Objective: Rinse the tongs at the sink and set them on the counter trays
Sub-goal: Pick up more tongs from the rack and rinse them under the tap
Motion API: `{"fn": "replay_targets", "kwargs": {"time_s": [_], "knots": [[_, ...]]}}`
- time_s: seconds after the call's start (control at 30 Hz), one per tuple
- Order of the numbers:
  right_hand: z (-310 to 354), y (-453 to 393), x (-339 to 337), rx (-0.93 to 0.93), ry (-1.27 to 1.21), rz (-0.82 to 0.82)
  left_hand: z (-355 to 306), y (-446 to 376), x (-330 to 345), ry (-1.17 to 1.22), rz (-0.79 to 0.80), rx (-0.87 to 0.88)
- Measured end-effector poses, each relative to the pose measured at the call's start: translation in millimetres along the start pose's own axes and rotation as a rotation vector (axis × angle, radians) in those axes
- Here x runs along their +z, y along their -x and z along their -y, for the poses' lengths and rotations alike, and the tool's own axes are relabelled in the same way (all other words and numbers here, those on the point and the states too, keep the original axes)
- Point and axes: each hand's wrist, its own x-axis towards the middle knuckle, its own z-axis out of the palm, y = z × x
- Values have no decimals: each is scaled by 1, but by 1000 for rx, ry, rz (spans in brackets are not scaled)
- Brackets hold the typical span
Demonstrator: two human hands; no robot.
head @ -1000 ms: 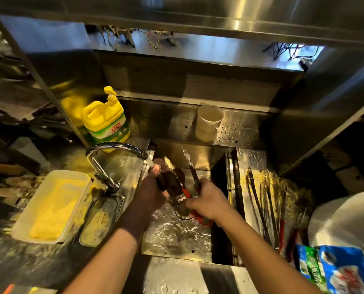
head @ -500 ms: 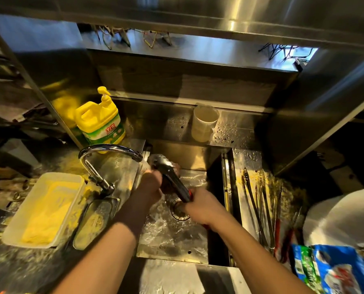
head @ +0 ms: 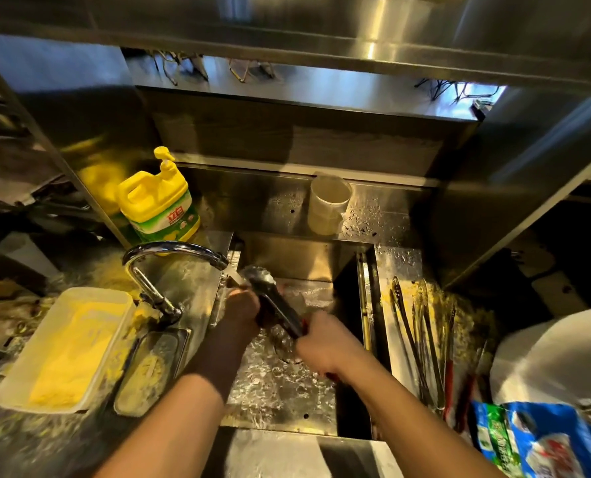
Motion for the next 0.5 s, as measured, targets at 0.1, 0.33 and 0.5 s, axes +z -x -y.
{"fn": "replay_targets", "kwargs": {"time_s": [0.1,0.33,0.5], "knots": [[8,-5,0,-28,24,-83,3,2,4,-125,-28,-38],[7,-3,0,-64,43,-111,3,-1,-2,-4,29,-31],[4,0,6,-37,82,-83,3,-11,-9,67,50,81]]}}
